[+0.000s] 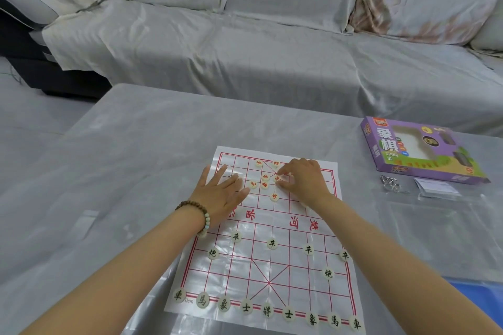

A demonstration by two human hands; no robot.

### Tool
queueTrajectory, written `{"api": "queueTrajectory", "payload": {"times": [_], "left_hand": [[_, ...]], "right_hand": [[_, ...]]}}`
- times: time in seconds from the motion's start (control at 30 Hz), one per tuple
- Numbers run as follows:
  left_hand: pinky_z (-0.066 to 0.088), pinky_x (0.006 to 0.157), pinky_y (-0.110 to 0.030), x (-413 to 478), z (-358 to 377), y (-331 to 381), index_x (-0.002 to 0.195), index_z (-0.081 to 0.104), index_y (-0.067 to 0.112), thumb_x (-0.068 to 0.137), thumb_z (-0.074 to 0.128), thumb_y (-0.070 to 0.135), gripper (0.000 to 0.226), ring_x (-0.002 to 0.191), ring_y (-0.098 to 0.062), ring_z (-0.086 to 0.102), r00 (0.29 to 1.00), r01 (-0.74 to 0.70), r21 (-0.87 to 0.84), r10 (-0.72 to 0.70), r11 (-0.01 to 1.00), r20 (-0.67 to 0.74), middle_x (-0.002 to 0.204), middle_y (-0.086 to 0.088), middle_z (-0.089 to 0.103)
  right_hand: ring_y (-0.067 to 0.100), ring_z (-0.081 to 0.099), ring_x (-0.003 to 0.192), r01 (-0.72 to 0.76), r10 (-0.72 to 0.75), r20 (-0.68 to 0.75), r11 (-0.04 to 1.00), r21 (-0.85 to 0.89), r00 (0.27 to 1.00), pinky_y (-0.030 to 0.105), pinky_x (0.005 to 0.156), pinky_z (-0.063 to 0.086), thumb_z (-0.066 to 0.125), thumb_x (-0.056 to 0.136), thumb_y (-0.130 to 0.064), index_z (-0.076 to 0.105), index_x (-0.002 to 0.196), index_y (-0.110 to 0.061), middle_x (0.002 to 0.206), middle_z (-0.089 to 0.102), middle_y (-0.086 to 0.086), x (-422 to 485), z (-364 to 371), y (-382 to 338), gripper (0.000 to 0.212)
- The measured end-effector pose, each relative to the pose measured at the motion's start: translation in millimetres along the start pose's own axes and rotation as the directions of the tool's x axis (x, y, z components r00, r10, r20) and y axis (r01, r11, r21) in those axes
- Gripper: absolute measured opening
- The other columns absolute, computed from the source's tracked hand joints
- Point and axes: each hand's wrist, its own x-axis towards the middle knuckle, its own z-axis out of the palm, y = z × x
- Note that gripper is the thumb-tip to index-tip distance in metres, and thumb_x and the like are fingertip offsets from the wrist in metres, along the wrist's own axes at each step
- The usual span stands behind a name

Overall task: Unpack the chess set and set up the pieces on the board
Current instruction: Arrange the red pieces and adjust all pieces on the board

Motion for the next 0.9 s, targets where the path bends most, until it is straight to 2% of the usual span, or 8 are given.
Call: {"api": "queueTrajectory", "payload": {"times": [0.2,0.27,0.4,0.5,0.63,0.73,0.9], "left_hand": [[-0.015,0.113,-0.047,28,-6,10,0.148,0.012,0.025,0.096,-0.004,0.04,0.056,0.143,-0.02,-0.013,0.998,-0.063,0.02,0.062,0.998,0.027,0.156,0.008,0.005],[-0.016,0.113,-0.045,31,-7,7,0.148,0.007,0.028,0.097,-0.002,0.042,0.054,0.143,-0.017,-0.013,0.998,-0.059,-0.048,0.06,0.997,0.005,0.156,0.009,0.003],[-0.009,0.116,-0.042,23,-6,-28,0.148,0.005,0.028,0.098,0.004,0.041,0.052,0.143,-0.014,-0.008,0.994,0.036,-0.156,-0.051,0.987,-0.093,0.156,0.008,0.002],[-0.005,0.116,-0.041,10,8,-65,0.148,0.01,0.026,0.1,0.006,0.031,0.049,0.144,-0.017,-0.002,0.981,0.132,-0.179,-0.154,0.975,-0.117,0.156,0.006,0.006],[-0.003,0.116,-0.037,3,25,-91,0.148,0.015,0.029,0.091,-0.004,0.044,0.061,0.144,-0.013,0.003,0.961,0.166,-0.27,-0.217,0.948,-0.17,0.156,0.009,0.009],[-0.002,0.115,-0.038,4,38,-93,0.147,0.016,0.031,0.079,-0.012,0.056,0.078,0.144,-0.014,0.006,0.943,0.147,-0.22,-0.204,0.964,-0.264,0.155,0.01,0.011],[0.0,0.115,-0.037,7,42,-94,0.146,0.017,0.034,0.077,-0.013,0.058,0.079,0.143,-0.013,0.007,0.928,0.159,-0.206,-0.218,0.965,-0.303,0.155,0.012,0.012]], "right_hand": [[0.015,0.049,0.114,-0.023,0.023,-0.028,1.0,0.003,0.999,0.034,0.109,0.021,0.062,0.085,-0.044,0.067,0.11,-0.027,0.119,0.061,-0.005,-1,-2,0,0.03],[0.013,0.05,0.11,-0.018,0.019,-0.055,1.0,0.009,0.998,0.033,0.106,0.024,0.061,0.086,-0.045,0.067,0.108,-0.027,0.116,0.061,-0.006,1,-5,-2,0.029],[0.01,0.052,0.098,0.081,-0.073,-0.08,0.992,0.098,0.994,0.028,0.096,0.03,0.063,0.084,-0.047,0.067,0.104,-0.027,0.106,0.064,-0.008,7,-8,-20,0.029],[0.011,0.051,0.1,0.177,-0.175,-0.03,0.979,0.099,0.984,0.029,0.098,0.03,0.063,0.084,-0.045,0.067,0.105,-0.025,0.108,0.064,-0.006,14,-6,-46,0.029],[0.015,0.05,0.107,0.287,-0.287,0.032,0.958,0.009,0.957,0.031,0.104,0.025,0.062,0.086,-0.04,0.066,0.109,-0.024,0.113,0.062,-0.004,24,3,-76,0.028],[0.016,0.05,0.107,0.297,-0.296,0.074,0.955,-0.01,0.952,0.031,0.105,0.024,0.062,0.086,-0.038,0.066,0.109,-0.025,0.112,0.063,-0.004,31,10,-89,0.027],[0.015,0.052,0.107,0.267,-0.27,0.062,0.962,0.061,0.961,0.032,0.103,0.025,0.064,0.085,-0.036,0.064,0.114,-0.029,0.109,0.065,-0.006,36,13,-92,0.03]]}}
